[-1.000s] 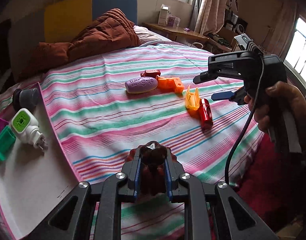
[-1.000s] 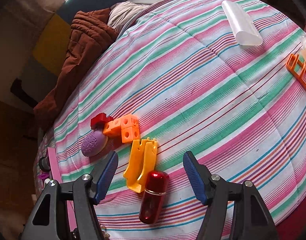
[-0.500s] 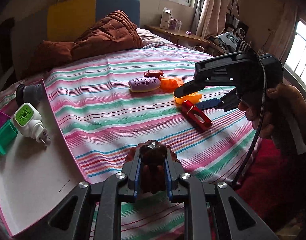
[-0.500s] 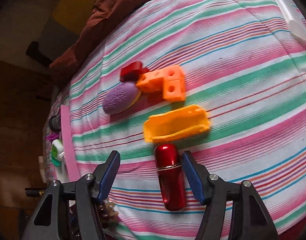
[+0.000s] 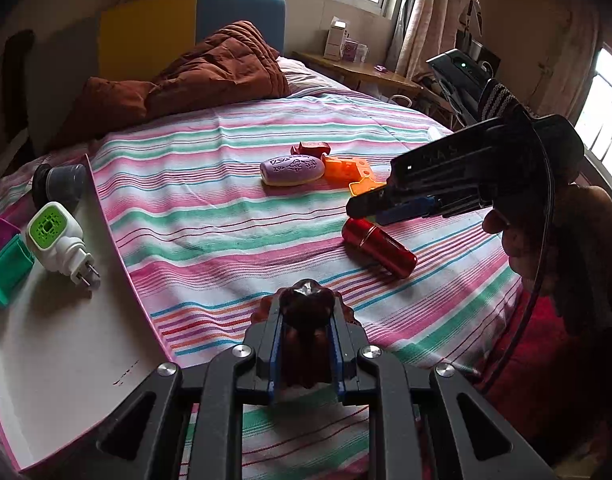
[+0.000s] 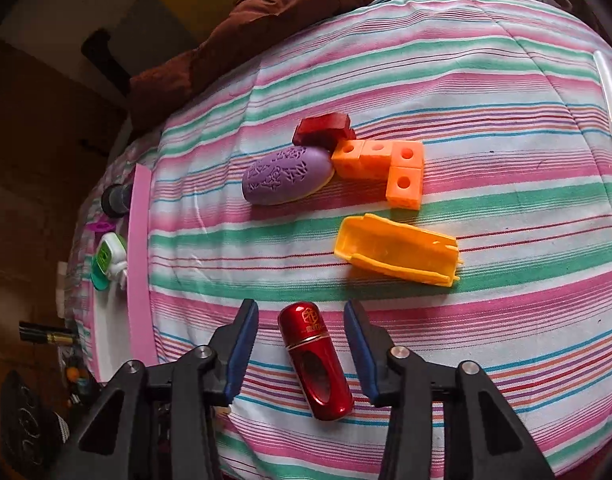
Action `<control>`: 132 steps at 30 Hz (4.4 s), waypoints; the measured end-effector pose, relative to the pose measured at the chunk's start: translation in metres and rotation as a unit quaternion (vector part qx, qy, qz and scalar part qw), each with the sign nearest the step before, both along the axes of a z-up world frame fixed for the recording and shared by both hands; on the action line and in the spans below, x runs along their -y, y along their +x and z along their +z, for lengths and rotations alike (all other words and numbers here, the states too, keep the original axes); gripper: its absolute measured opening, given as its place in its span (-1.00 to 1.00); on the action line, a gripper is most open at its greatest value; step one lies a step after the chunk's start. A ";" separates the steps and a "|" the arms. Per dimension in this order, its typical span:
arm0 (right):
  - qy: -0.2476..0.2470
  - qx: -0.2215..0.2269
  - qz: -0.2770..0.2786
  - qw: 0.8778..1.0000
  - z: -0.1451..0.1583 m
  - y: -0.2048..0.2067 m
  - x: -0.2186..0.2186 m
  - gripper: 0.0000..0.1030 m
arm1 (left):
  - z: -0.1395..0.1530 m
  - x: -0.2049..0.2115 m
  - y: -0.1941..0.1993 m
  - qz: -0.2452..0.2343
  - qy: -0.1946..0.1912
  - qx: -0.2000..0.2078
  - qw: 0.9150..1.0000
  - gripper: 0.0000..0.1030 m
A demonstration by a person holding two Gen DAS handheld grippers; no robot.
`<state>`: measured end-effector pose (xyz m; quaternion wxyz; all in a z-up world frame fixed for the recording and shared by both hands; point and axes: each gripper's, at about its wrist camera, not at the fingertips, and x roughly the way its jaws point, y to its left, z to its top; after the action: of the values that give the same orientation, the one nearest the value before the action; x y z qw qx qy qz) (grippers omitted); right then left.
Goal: Organize rigid objects
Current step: 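Grasp the red cylinder with the right gripper while the left gripper lifts the pumpkin, then carry the brown pumpkin into the tray and open the left gripper, then carry the red cylinder into the tray beside the pumpkin and open the right gripper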
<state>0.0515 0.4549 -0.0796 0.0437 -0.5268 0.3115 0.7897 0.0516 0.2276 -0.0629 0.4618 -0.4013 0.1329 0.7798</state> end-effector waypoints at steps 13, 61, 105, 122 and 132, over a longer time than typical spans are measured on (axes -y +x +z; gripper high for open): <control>0.173 0.061 0.107 0.977 -0.016 -0.009 0.050 -0.49 | -0.001 -0.003 -0.004 0.003 0.003 0.001 1.000 -0.61; 0.292 0.027 0.171 0.941 -0.021 -0.004 0.078 -0.50 | 0.003 0.152 -0.176 0.266 -0.039 -0.033 0.963 -0.66; 0.262 0.016 0.136 0.955 -0.019 -0.012 0.079 -0.50 | 0.048 0.203 -0.082 0.330 -0.009 -0.066 0.942 0.34; 0.214 0.009 0.136 0.967 -0.015 -0.016 0.105 -0.50 | 0.039 0.238 -0.078 0.362 -0.016 -0.057 0.930 0.34; 0.186 -0.062 0.131 0.972 0.031 -0.025 0.138 -0.50 | 0.040 0.253 -0.078 0.376 -0.005 -0.050 0.925 0.34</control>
<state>0.0262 0.3166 -0.0489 0.0181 -0.4959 0.0900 0.8635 -0.0260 -0.0257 -0.0233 0.1249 -0.3848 -0.0007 0.9145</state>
